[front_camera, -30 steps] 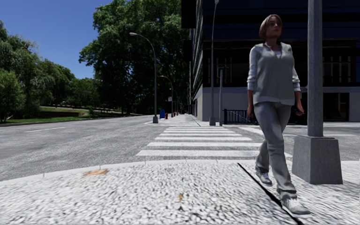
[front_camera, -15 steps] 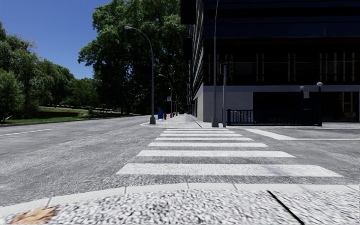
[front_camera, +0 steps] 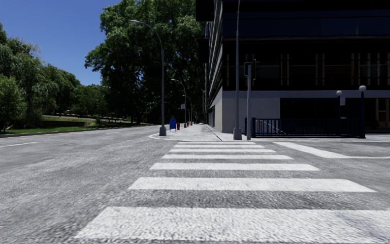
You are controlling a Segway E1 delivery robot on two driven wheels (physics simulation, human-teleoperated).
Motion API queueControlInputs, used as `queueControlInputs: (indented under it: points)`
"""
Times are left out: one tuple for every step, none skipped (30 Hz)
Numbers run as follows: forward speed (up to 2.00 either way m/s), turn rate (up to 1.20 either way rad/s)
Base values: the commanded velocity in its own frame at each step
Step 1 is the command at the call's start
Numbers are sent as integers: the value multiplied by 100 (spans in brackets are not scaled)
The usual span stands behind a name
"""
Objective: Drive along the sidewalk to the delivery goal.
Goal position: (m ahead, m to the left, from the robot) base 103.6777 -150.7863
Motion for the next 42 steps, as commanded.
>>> queueControlInputs:
  points:
    - [200, 0]
    - [200, 0]
    - [200, 0]
    - [200, 0]
    - [200, 0]
    - [200, 0]
    - [200, 0]
    - [200, 0]
    - [200, 0]
    - [200, 0]
    - [200, 0]
    - [200, 0]
    - [200, 0]
    - [200, 0]
    - [200, 0]
    - [200, 0]
    - [200, 0]
    - [200, 0]
    - [200, 0]
    - [200, 0]
    - [200, 0]
    - [200, 0]
    - [200, 0]
    - [200, 0]
    - [200, 0]
    - [200, 0]
    - [200, 0]
    - [200, 0]
    - [200, 0]
    - [200, 0]
    - [200, 0]
    - [200, 0]
    - [200, 0]
    - [200, 0]
    - [200, 0]
    - [200, 0]
    - [200, 0]
    - [200, 0]
    - [200, 0]
    - [200, 0]
    - [200, 0]
    - [200, 0]
